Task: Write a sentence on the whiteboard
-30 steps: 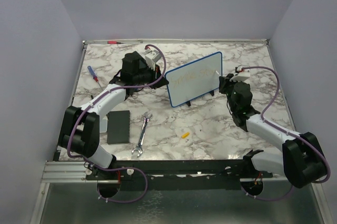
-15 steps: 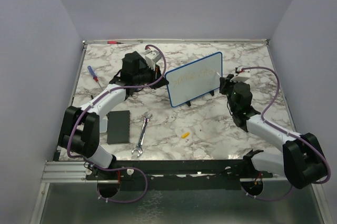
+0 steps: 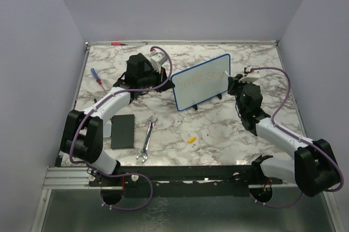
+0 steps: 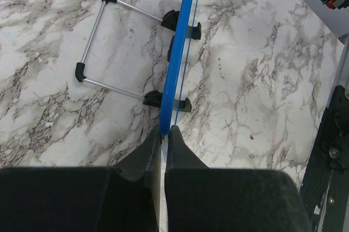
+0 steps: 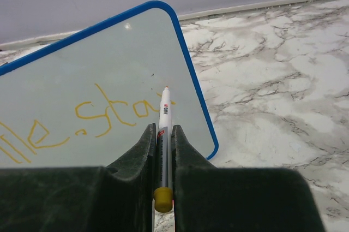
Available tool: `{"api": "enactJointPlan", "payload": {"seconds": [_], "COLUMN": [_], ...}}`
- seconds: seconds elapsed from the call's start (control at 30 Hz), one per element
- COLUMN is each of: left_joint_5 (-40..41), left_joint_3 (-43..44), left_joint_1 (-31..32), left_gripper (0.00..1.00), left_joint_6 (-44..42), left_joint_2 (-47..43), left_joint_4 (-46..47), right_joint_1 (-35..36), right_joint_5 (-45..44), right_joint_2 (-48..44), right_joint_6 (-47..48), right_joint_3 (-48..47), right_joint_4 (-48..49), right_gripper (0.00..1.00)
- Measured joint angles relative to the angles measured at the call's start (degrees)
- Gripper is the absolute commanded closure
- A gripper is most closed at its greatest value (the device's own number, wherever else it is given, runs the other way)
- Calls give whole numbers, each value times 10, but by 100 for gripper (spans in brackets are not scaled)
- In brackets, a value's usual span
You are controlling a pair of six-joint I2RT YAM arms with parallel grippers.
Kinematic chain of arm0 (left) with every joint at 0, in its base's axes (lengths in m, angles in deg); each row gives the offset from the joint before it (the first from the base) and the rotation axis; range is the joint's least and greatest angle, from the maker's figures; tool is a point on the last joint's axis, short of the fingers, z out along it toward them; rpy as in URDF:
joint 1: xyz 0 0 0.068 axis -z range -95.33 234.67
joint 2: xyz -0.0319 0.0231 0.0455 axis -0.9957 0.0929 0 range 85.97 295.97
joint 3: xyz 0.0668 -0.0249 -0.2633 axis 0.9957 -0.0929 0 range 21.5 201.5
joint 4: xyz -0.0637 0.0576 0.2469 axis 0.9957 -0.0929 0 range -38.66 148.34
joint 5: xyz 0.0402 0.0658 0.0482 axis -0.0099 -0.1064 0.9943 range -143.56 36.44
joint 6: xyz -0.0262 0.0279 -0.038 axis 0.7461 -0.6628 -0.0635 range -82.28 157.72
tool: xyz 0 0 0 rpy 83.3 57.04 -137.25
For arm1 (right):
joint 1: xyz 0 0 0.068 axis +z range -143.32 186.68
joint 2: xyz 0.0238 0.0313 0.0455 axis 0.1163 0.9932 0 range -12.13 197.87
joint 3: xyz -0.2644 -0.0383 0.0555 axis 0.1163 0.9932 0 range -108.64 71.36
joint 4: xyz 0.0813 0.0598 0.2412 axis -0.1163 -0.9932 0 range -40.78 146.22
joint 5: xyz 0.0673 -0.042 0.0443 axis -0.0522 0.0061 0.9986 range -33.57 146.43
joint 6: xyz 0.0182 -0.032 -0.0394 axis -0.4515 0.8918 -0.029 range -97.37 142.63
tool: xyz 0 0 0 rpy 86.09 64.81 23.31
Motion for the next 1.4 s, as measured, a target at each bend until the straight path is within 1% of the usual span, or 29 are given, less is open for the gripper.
{"api": "enactJointPlan", "payload": {"seconds": [0.37,0.93,1.4], "left_joint_5": [0,0,0], "left_joint_3": [0,-1,-1], "left_joint_1": [0,0,0], "left_gripper": [100,100,100], "left_joint_6": [0,0,0], "left_joint_2": [0,-1,-2], "left_joint_4": [0,0,0], "right_joint_1": [0,0,0], "right_joint_5": [-6,-1,25], "right_joint_2": [18,24,24], "right_joint_6": [16,14,-11], "right_joint_3": [-17,-18,17], "right_joint_4": [5,4,-1], "right_gripper": [99,99,99]}}
